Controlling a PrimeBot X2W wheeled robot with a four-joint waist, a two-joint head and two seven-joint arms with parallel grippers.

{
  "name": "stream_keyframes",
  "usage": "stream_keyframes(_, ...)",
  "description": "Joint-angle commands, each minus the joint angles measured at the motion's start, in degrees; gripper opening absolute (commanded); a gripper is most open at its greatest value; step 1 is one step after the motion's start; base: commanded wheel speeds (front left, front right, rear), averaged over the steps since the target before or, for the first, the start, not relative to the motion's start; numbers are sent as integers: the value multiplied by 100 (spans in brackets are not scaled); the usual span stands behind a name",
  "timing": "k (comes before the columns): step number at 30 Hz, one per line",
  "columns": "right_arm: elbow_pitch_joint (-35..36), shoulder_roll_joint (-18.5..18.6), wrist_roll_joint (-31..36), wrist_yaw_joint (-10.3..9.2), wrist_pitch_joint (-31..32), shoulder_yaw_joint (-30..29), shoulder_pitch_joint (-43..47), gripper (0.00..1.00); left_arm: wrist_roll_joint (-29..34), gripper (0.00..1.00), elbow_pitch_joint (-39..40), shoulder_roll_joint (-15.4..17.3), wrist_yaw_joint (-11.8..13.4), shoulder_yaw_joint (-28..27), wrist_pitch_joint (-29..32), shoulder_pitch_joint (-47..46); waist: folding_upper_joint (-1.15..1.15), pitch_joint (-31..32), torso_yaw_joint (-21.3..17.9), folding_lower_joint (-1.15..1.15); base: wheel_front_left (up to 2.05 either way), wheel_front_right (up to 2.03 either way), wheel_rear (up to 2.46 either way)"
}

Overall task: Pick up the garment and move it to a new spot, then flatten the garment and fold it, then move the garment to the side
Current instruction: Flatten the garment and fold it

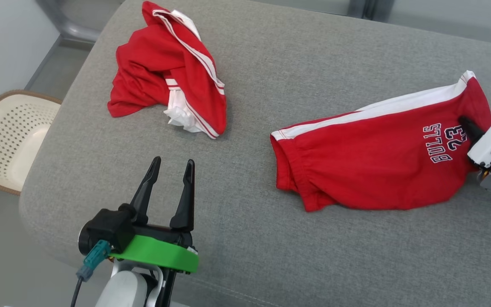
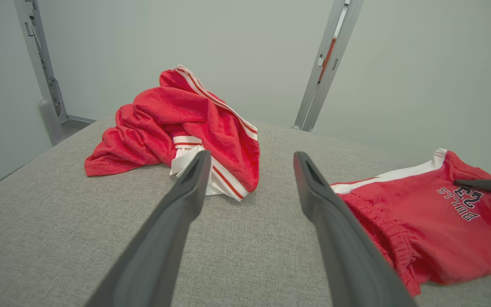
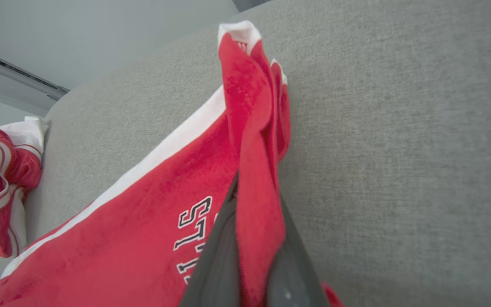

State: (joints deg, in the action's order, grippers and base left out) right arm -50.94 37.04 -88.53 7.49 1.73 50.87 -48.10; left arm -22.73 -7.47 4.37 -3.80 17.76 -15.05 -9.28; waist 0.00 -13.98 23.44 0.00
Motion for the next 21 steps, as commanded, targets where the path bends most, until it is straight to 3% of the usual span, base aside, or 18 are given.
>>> stream_keyframes(1, 30, 75, -40, 1, -148, -44, 186, 0, 67, 100, -34, -24, -43, -45, -17, 99, 0, 134, -264, 0, 0, 0, 0)
stream_keyframes(14, 540, 247, -162, 1, -822, -260, 890, 0, 375, 100, -245, -15, -160, -353, -18, 233, 0, 452, -1460, 0, 0, 0, 0)
stream_keyframes(21, 594, 253, 130, 1, -959, -138, 626, 0, 380, 100, -315, -31, -214, -372, -18, 264, 0, 506, -1719, 0, 0, 0, 0)
